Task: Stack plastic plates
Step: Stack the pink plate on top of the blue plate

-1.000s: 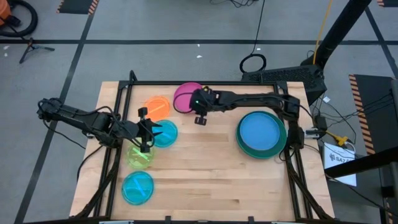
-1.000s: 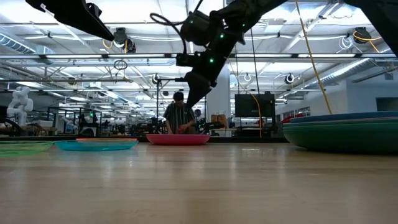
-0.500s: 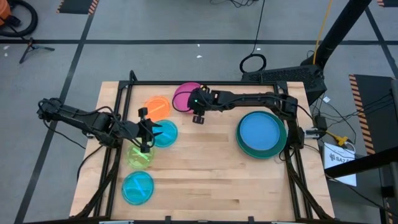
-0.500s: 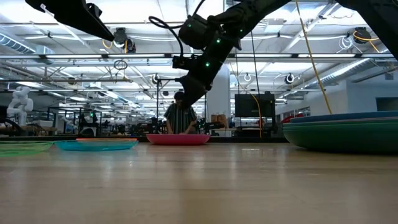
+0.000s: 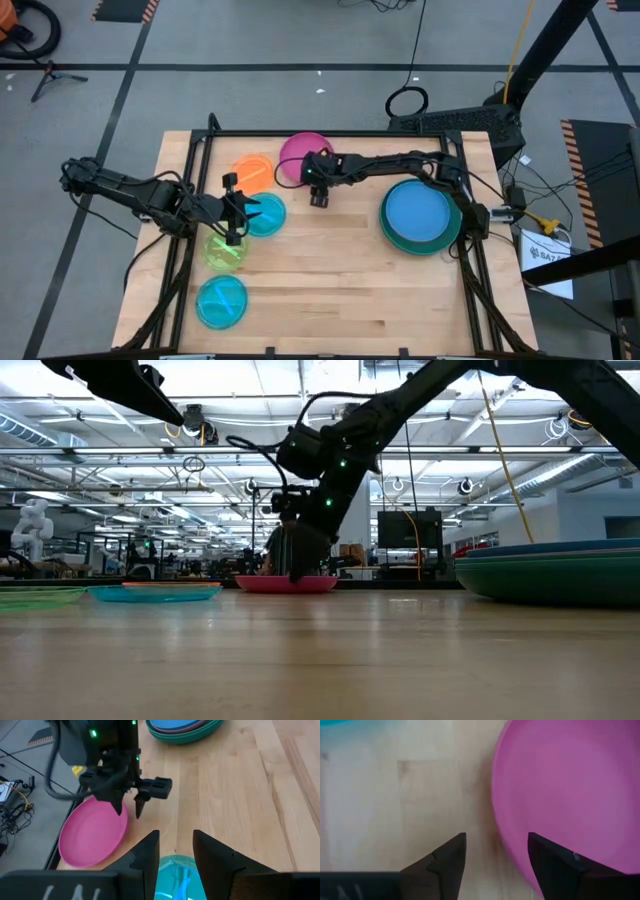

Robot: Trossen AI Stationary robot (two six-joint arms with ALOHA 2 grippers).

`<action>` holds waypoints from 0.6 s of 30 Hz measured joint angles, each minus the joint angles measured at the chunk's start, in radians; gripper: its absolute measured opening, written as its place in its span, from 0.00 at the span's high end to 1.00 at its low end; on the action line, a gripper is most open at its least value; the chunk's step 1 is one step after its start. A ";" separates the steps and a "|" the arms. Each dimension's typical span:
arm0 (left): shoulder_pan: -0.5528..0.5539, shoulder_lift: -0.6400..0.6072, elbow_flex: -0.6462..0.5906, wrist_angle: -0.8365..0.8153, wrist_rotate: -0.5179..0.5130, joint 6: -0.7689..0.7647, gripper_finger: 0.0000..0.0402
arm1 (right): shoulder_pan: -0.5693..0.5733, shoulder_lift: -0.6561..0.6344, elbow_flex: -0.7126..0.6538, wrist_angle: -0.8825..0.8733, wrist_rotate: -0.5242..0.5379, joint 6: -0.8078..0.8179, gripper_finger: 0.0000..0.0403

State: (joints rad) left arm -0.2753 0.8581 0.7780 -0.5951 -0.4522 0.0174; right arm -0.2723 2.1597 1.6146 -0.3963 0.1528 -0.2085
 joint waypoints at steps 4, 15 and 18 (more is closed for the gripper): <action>0.000 0.000 0.000 0.002 0.000 0.002 0.69 | -0.018 0.016 0.000 0.009 0.001 0.006 0.51; 0.000 0.000 0.000 0.009 0.000 0.006 0.69 | -0.049 0.029 0.000 -0.004 -0.055 0.005 0.66; 0.000 0.000 0.000 0.009 0.000 0.006 0.69 | -0.049 0.035 0.000 -0.001 -0.059 -0.003 0.75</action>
State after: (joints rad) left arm -0.2755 0.8582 0.7780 -0.5858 -0.4519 0.0236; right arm -0.3214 2.1948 1.6146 -0.3974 0.0937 -0.2115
